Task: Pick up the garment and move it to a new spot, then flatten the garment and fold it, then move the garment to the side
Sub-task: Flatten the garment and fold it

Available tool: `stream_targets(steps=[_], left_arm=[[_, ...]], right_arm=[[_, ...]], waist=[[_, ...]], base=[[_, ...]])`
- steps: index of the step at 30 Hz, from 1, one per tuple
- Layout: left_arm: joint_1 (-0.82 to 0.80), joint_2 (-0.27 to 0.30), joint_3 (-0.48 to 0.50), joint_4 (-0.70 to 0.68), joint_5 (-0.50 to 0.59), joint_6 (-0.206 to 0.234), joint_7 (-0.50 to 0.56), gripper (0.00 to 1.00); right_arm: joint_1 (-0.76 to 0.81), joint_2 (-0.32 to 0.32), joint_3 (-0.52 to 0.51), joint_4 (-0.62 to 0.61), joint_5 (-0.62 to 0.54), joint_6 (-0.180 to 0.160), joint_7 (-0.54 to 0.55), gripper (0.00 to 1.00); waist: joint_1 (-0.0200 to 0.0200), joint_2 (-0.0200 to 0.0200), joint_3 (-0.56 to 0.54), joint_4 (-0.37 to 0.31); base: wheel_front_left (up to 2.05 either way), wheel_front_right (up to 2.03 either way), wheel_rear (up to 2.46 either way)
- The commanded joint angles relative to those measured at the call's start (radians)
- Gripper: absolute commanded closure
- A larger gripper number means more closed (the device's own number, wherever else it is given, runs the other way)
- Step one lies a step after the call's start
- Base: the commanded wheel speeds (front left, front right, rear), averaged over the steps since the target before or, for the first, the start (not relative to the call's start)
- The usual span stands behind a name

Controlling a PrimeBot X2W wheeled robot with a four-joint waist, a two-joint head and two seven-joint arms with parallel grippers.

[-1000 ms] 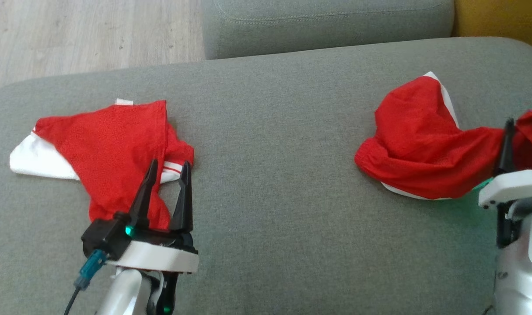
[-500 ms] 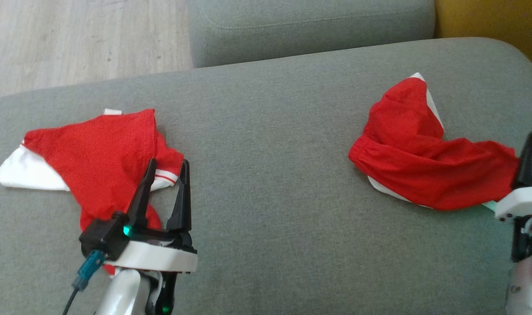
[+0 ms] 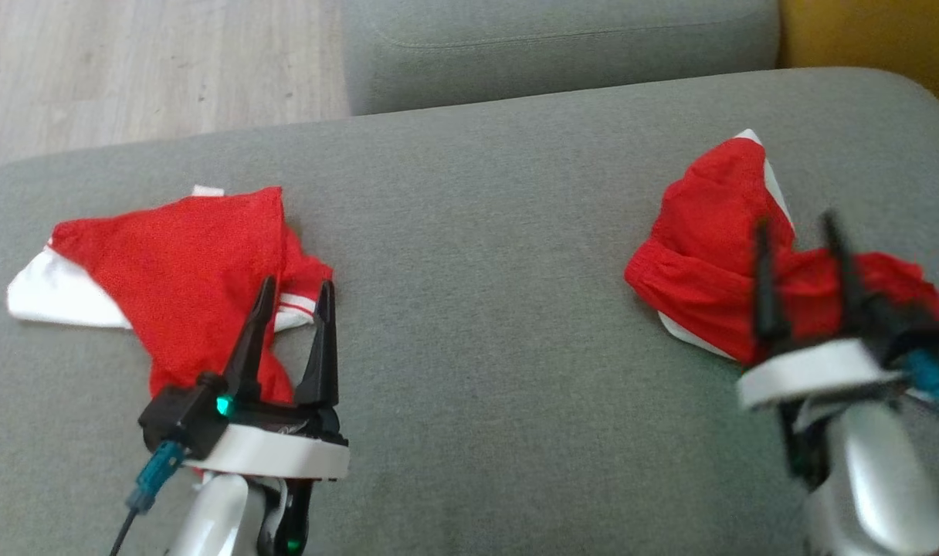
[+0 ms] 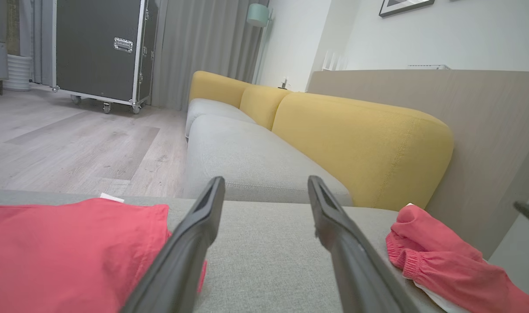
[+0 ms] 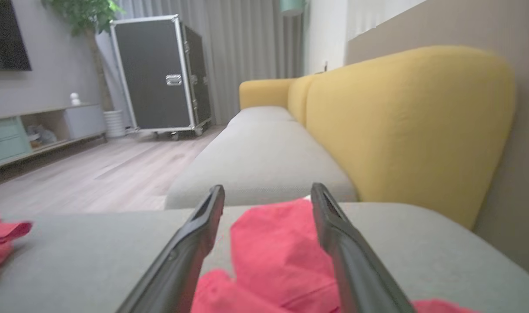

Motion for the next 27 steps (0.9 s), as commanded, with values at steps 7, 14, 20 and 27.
stream_targets(steps=[7, 14, 20, 27], left_arm=[[-0.032, 0.01, 0.027, -0.026, -0.002, 0.002, -0.006, 0.0], [-0.044, 0.009, 0.016, -0.02, -0.005, 0.002, -0.006, 0.0], [-0.065, 0.003, -0.003, -0.017, -0.008, 0.002, -0.006, 0.0], [-0.096, -0.003, -0.024, -0.015, -0.007, 0.002, -0.006, 0.0]], right_arm=[[0.047, -0.005, 0.18, 0.031, 0.015, -0.001, -0.011, 0.0], [-0.02, -0.005, 0.175, 0.2, -0.04, -0.001, 0.004, 0.0], [-0.118, -0.005, 0.08, 0.357, -0.102, -0.001, 0.031, 0.0], [-0.223, -0.005, -0.043, 0.499, -0.169, -0.001, 0.054, 0.0]], waist=[[0.0, 0.0, 0.011, 0.055], [0.0, 0.0, 0.034, 0.1], [0.0, 0.0, 0.075, 0.139], [0.0, 0.0, 0.128, 0.175]], base=[[0.0, 0.0, 0.0], [0.0, 0.0, 0.0], [0.0, 0.0, 0.0], [0.0, 0.0, 0.0]])
